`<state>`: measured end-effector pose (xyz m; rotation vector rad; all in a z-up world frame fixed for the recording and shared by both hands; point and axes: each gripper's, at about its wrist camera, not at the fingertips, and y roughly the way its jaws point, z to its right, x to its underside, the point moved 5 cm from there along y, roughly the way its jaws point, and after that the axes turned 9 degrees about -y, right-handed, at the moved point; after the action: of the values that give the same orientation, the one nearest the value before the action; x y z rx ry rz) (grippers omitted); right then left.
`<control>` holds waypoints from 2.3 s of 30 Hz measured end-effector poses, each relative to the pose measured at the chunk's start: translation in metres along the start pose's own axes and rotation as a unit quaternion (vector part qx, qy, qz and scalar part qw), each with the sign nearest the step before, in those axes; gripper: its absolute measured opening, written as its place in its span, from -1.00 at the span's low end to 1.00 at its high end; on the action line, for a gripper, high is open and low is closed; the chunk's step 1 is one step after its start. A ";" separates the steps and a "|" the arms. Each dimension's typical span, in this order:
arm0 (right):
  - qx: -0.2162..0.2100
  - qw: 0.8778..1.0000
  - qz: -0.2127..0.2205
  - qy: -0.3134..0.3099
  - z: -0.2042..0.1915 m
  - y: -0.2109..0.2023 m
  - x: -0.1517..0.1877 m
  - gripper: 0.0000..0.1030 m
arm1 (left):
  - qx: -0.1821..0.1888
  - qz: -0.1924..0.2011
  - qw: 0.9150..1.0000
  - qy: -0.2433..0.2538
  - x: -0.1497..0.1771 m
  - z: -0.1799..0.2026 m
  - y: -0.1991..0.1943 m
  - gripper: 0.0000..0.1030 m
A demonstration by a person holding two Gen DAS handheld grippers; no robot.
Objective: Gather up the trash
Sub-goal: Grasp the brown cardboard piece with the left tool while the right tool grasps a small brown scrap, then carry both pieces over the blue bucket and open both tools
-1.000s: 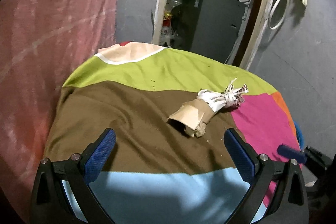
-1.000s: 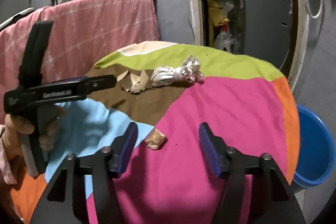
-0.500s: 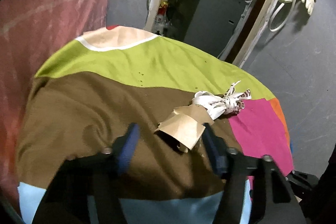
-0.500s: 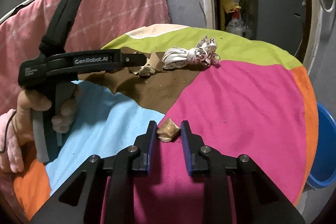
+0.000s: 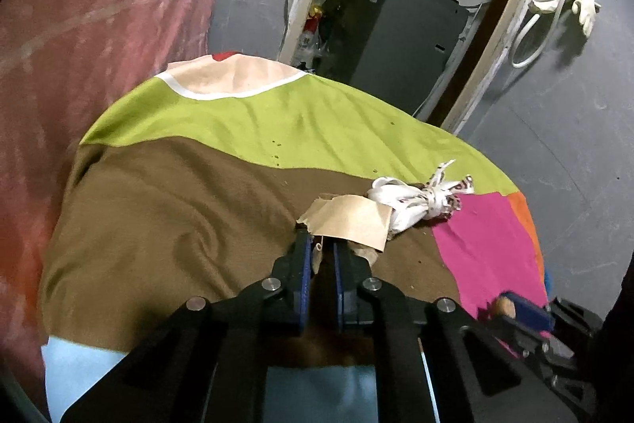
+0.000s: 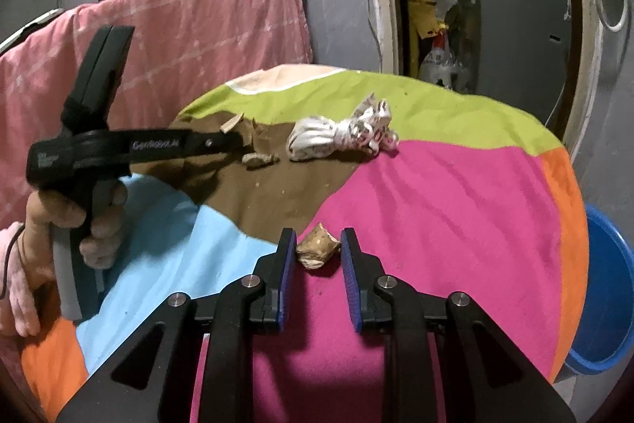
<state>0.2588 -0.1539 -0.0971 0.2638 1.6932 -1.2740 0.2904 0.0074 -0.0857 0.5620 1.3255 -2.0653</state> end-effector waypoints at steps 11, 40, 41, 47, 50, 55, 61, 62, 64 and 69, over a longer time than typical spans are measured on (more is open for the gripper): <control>0.009 0.998 0.056 -0.009 -0.004 -0.025 -0.016 -0.60 | -0.008 0.052 0.999 0.012 0.012 0.014 -0.043 -0.96; 0.271 0.909 0.310 -0.061 0.066 -0.256 -0.045 -0.60 | 0.167 0.312 0.928 0.117 0.022 0.242 -0.144 -0.96; 0.280 0.906 0.313 -0.059 0.072 -0.261 -0.043 -0.60 | 0.169 0.316 0.926 0.120 0.024 0.250 -0.143 -0.96; 0.315 0.893 0.318 -0.043 0.105 -0.279 -0.028 -0.60 | 0.173 0.326 0.920 0.134 0.035 0.292 -0.127 -0.96; 0.325 0.892 0.311 -0.031 0.124 -0.278 -0.016 -0.60 | 0.167 0.317 0.923 0.141 0.038 0.308 -0.110 -0.96; 0.331 0.898 0.291 -0.004 0.153 -0.265 0.007 -0.60 | 0.155 0.271 0.938 0.153 0.046 0.327 -0.073 -0.96; 0.322 0.912 0.252 0.036 0.181 -0.237 0.037 -0.60 | 0.133 0.210 0.954 0.169 0.060 0.337 -0.026 -0.96; 0.319 0.914 0.247 0.041 0.183 -0.233 0.041 -0.60 | 0.129 0.199 0.957 0.169 0.062 0.337 -0.017 -0.96; 0.314 0.919 0.233 0.053 0.190 -0.223 0.050 -0.60 | 0.126 0.175 0.962 0.169 0.066 0.338 -0.002 -0.96; 0.302 0.928 0.205 0.079 0.204 -0.206 0.067 -0.59 | 0.114 0.122 0.974 0.155 0.072 0.336 0.034 -0.96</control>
<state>0.2037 -0.4360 -0.0193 1.0540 1.2337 -1.4416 0.2541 -0.3287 -0.0168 1.1298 1.1207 -1.9916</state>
